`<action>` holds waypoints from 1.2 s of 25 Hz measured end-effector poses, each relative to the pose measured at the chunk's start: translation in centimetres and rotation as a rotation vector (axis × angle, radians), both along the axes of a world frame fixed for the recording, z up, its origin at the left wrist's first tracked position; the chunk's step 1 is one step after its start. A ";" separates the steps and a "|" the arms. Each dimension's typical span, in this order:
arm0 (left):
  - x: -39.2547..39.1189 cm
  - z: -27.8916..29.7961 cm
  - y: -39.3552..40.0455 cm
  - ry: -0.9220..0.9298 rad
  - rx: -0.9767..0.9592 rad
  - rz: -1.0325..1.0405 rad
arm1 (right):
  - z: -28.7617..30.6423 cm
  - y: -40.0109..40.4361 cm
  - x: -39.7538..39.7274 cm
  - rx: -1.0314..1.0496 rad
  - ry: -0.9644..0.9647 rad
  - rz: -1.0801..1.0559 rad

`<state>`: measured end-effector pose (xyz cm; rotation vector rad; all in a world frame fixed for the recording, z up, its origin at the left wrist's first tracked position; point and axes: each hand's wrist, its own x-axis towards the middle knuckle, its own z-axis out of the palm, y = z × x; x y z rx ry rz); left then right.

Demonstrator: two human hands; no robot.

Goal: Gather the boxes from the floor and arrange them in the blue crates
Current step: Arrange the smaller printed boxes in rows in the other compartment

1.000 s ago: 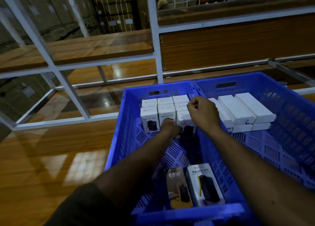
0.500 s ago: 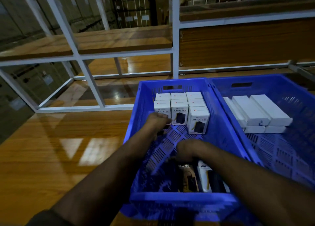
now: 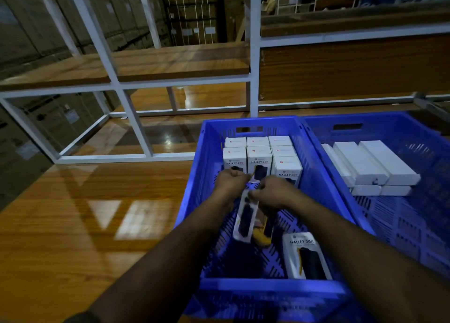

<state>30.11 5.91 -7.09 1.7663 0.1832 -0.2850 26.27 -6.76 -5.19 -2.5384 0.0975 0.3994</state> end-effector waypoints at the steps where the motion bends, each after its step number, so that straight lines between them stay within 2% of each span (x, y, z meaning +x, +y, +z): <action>1: 0.0 -0.1 -0.1 0.023 -0.023 0.009 | 0.2 -0.8 0.2 0.109 -0.072 -0.089; 5: -0.1 0.6 -0.4 0.106 -0.224 0.013 | 1.6 -2.8 0.3 0.674 -0.180 -0.424; 9: -0.3 1.4 -0.3 0.099 -0.293 -0.086 | 2.3 -3.6 0.7 0.947 -0.188 -0.573; 13: -1.0 2.2 -0.3 0.185 -0.230 -0.126 | 2.4 -3.5 0.9 1.039 -0.190 -0.585; 17: -1.1 3.0 0.0 0.346 -0.491 -0.116 | 3.2 -3.5 0.8 1.192 -0.146 -0.559; 21: -1.4 3.4 -0.1 0.430 -0.669 -0.262 | 3.4 -3.5 0.3 1.305 -0.106 -0.441; 23: -1.8 3.5 -0.3 0.412 -0.632 -0.304 | 3.5 -3.5 0.4 1.307 -0.112 -0.416; 27: -1.4 3.5 -0.2 0.326 -0.517 -0.234 | 3.1 -3.6 1.0 1.237 -0.117 -0.499; 30: -0.8 3.7 0.2 0.314 -0.543 -0.201 | 2.6 -3.6 1.2 1.146 -0.207 -0.566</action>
